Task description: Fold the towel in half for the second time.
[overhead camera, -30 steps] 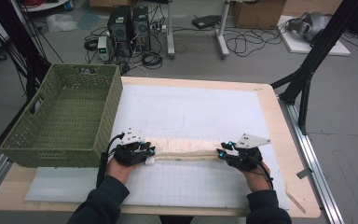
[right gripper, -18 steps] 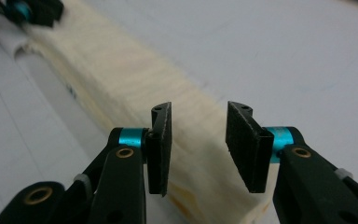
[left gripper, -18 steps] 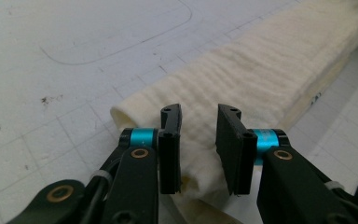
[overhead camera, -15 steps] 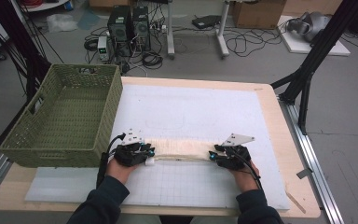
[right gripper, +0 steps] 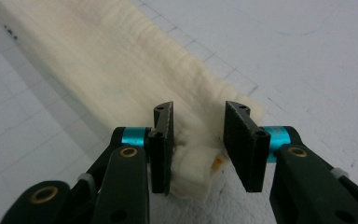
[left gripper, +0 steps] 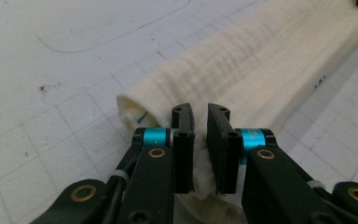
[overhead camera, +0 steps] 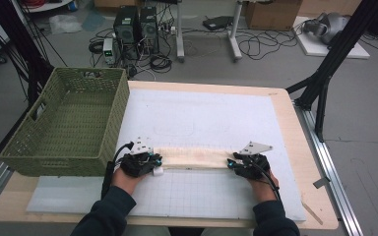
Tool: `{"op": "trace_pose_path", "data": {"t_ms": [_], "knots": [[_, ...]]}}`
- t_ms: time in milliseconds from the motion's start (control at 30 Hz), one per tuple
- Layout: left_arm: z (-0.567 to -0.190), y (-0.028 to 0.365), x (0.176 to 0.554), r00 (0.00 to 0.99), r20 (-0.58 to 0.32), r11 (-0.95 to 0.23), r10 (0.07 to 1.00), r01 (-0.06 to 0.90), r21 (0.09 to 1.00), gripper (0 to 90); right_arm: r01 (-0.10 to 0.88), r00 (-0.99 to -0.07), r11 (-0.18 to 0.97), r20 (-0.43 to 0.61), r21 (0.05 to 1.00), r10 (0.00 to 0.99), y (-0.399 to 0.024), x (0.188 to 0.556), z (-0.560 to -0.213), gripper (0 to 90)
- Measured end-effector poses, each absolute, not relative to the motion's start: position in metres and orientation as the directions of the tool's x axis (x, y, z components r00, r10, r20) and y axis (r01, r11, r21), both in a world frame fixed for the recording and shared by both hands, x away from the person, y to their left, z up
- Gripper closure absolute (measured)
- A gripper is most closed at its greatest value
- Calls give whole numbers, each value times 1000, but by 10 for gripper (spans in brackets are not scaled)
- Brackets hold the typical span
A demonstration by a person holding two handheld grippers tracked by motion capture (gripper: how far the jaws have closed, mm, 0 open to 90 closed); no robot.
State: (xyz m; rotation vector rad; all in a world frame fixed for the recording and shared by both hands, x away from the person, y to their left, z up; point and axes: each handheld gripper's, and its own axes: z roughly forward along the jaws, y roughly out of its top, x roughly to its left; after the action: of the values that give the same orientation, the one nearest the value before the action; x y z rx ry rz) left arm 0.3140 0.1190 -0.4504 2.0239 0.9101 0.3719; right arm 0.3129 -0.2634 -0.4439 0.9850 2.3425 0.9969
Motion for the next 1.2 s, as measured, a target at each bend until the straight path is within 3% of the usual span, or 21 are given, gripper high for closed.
{"op": "trace_pose_path", "data": {"t_ms": [267,467,567,933,1033,1200], "knots": [[-449,122,313,697,-89,-351,711,462,815,800,453,-663,459,-56,765,747,-269,309,-441,598],[-438,129,313,690,-102,-288,717,426,858,778,370,-669,388,-48,844,742,-279,296,-418,749],[-441,128,314,702,-91,-319,706,430,845,805,403,-688,417,-31,815,725,-281,296,-424,790],[-447,126,314,703,-61,-377,708,451,809,825,496,-650,462,-39,735,759,-297,305,-446,762],[-444,127,313,701,-77,-343,709,438,831,774,486,-632,430,-34,761,774,-302,303,-440,747],[-433,133,311,693,-93,-255,715,382,888,602,460,-621,401,-36,792,783,-305,300,-433,700]]}}
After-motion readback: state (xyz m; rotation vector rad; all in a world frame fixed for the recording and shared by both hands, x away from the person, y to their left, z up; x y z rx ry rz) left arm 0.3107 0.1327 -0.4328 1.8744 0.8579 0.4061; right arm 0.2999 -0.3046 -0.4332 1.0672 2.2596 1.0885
